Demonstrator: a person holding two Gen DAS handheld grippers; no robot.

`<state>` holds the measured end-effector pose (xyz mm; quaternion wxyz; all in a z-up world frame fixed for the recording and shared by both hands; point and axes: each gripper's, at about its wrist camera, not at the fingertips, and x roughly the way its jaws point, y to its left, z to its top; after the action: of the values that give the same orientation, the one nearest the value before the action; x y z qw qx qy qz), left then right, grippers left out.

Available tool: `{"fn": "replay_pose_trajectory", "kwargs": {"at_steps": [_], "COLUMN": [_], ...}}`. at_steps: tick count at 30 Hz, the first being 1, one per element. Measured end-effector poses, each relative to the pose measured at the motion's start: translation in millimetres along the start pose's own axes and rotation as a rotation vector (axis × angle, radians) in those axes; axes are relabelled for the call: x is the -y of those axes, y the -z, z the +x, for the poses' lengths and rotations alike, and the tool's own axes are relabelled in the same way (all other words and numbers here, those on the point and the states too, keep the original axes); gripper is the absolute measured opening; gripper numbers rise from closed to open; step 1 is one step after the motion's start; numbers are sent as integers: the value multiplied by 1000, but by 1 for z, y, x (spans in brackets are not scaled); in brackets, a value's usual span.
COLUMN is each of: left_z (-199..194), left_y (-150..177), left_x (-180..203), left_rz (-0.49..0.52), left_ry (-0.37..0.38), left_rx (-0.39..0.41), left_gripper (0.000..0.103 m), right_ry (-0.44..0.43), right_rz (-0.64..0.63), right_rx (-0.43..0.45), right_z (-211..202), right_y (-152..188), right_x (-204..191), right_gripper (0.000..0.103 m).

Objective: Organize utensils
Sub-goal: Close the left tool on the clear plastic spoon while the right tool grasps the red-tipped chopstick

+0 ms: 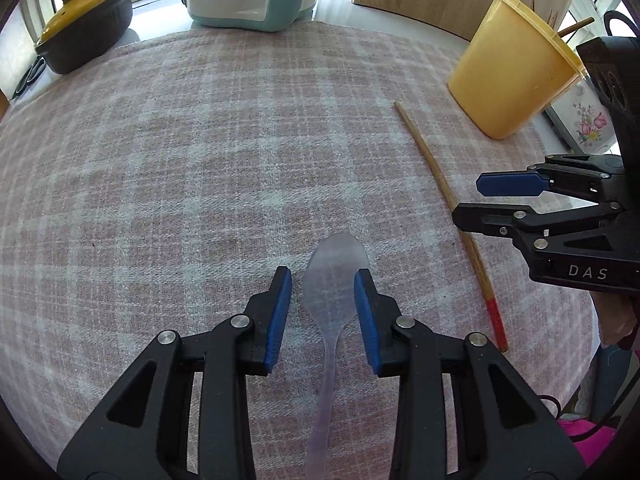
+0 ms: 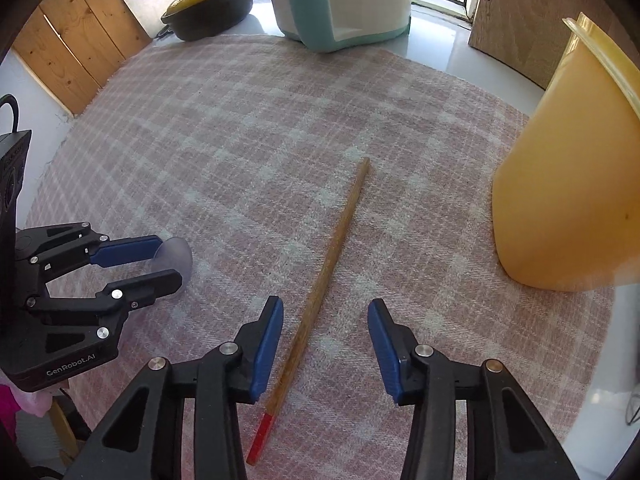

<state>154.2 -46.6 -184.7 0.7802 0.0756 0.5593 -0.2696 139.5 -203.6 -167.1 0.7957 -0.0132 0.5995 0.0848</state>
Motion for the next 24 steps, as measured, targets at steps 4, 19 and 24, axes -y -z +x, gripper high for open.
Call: {"fn": "replay_pose_trajectory", "kwargs": {"at_steps": [4,19,24], "left_z": [4,-13,-26], "left_y": [-1,8,10], "left_x": [5,-12,-17], "left_rz": [35,-58,-88], "left_ry": [-26,24,27], "left_rx": [15,60,86], "left_gripper": [17,2,0], "right_ry": [15,43,-27], "right_rz": [-13,-97,-63], "right_rx": [-23,-58,-56], "right_z": [10,18,14], "right_y": [-4,-16,-15], "right_x": [-6,-29,-26], "right_gripper": [46,7,4]}}
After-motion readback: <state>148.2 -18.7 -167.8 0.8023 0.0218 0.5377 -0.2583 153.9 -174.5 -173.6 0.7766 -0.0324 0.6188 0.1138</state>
